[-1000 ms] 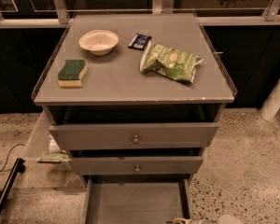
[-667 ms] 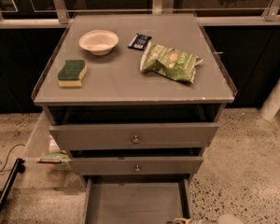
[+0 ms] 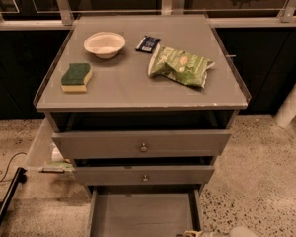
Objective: Open bottom drawer
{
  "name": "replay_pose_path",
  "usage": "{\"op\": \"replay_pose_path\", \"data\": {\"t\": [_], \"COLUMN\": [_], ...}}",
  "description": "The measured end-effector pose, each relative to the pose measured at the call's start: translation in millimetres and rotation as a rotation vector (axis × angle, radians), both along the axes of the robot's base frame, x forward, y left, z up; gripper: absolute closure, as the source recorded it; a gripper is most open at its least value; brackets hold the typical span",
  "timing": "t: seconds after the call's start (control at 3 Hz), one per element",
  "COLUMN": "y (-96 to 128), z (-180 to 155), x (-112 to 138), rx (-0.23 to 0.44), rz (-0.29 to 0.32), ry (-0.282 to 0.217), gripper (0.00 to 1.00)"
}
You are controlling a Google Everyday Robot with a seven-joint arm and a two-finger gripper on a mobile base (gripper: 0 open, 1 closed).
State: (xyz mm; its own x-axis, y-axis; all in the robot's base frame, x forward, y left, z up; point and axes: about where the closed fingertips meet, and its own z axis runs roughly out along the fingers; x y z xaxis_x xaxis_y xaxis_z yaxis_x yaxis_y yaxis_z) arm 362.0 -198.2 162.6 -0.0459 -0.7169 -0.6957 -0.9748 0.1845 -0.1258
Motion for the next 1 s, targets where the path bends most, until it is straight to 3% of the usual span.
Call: {"op": "replay_pose_path", "data": {"t": [0.67, 1.0], "y": [0.1, 0.1], "z": [0.0, 0.0], "x": [0.0, 0.0], "rx": [0.0, 0.0], "rz": [0.0, 0.0], "ry": [0.0, 0.0], "gripper": [0.11, 0.0]}}
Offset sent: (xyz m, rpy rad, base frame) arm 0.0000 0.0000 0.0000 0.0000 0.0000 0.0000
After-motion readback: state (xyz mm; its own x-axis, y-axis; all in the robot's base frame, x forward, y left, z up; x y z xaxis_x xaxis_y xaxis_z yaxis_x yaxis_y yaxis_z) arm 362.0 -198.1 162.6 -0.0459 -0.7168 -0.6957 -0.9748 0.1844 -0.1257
